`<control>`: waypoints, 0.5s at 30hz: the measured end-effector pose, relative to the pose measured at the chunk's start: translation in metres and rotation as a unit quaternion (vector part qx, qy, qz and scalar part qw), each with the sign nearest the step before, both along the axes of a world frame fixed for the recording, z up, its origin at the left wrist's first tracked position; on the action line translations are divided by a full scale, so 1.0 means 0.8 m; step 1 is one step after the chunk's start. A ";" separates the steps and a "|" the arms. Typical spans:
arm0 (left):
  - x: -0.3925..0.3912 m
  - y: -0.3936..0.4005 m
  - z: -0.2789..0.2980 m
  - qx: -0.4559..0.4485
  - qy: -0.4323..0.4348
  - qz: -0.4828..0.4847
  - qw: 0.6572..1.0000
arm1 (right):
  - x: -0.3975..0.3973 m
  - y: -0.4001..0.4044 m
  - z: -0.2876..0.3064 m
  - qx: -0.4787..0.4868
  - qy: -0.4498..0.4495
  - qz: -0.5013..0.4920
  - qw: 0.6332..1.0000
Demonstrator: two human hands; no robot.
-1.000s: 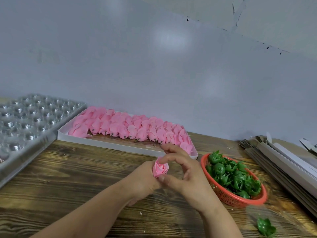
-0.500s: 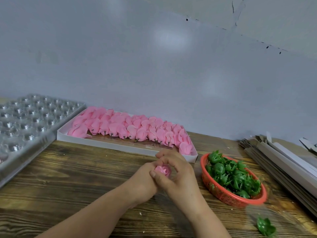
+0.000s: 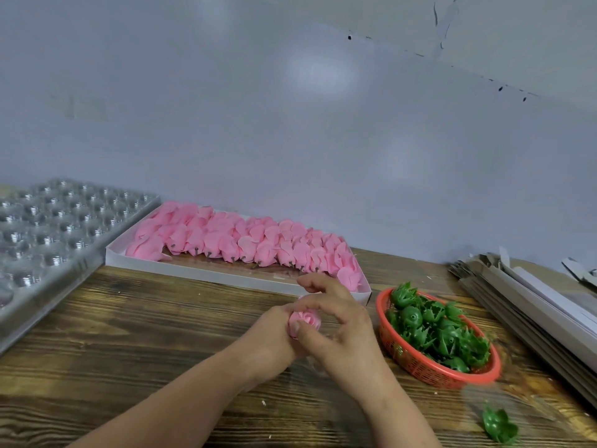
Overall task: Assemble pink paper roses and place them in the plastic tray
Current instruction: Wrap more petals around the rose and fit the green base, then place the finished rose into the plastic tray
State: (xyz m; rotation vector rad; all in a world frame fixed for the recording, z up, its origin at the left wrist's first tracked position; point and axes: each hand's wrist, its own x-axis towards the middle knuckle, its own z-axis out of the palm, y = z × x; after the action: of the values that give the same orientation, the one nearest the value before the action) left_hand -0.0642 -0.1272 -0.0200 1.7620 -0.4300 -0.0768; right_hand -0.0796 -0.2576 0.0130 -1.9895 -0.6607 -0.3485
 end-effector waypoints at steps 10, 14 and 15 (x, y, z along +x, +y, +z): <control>-0.002 0.003 0.006 -0.064 0.038 0.047 0.996 | 0.019 -0.011 -0.012 0.135 -0.040 -0.125 0.982; -0.001 0.003 0.012 -0.057 0.025 0.147 0.987 | 0.030 -0.012 -0.031 0.014 -0.087 -0.175 0.981; -0.001 0.002 0.016 -0.054 0.018 0.171 0.984 | 0.031 -0.010 -0.037 -0.015 -0.088 -0.169 0.982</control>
State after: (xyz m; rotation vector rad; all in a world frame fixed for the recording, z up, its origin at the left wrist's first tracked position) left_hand -0.0651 -0.1253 -0.0071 1.7004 -0.0995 0.1561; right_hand -0.0549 -0.2657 -0.0164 -2.1174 -0.4353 -0.7292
